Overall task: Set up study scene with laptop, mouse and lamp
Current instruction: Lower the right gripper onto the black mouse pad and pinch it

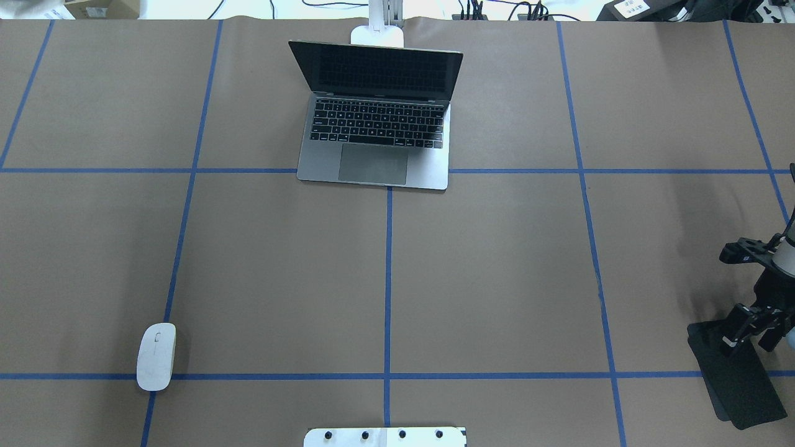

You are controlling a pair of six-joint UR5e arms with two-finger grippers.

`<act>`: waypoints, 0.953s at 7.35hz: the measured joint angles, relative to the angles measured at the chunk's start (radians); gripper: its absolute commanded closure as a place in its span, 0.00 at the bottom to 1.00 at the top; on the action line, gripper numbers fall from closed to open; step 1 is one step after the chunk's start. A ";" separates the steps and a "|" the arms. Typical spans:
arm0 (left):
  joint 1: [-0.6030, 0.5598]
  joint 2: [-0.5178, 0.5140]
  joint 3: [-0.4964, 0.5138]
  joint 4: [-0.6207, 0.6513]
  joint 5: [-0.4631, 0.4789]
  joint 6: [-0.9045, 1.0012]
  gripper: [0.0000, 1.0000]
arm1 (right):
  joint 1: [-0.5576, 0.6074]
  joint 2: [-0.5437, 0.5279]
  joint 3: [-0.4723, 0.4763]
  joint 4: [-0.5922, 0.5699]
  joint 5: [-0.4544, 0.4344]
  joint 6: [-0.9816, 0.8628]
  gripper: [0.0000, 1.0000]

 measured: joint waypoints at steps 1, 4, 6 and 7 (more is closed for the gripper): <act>0.000 0.004 -0.001 -0.005 0.000 0.000 0.07 | -0.009 -0.002 0.000 0.000 -0.002 0.007 0.00; -0.008 0.007 0.000 -0.017 -0.001 0.000 0.07 | -0.020 -0.002 0.009 0.004 0.012 0.054 0.55; -0.016 0.008 -0.001 -0.019 -0.002 0.001 0.07 | -0.025 -0.003 0.009 0.007 0.010 0.069 0.99; -0.016 0.007 -0.001 -0.019 -0.002 0.001 0.07 | -0.026 -0.003 0.009 0.007 0.007 0.071 1.00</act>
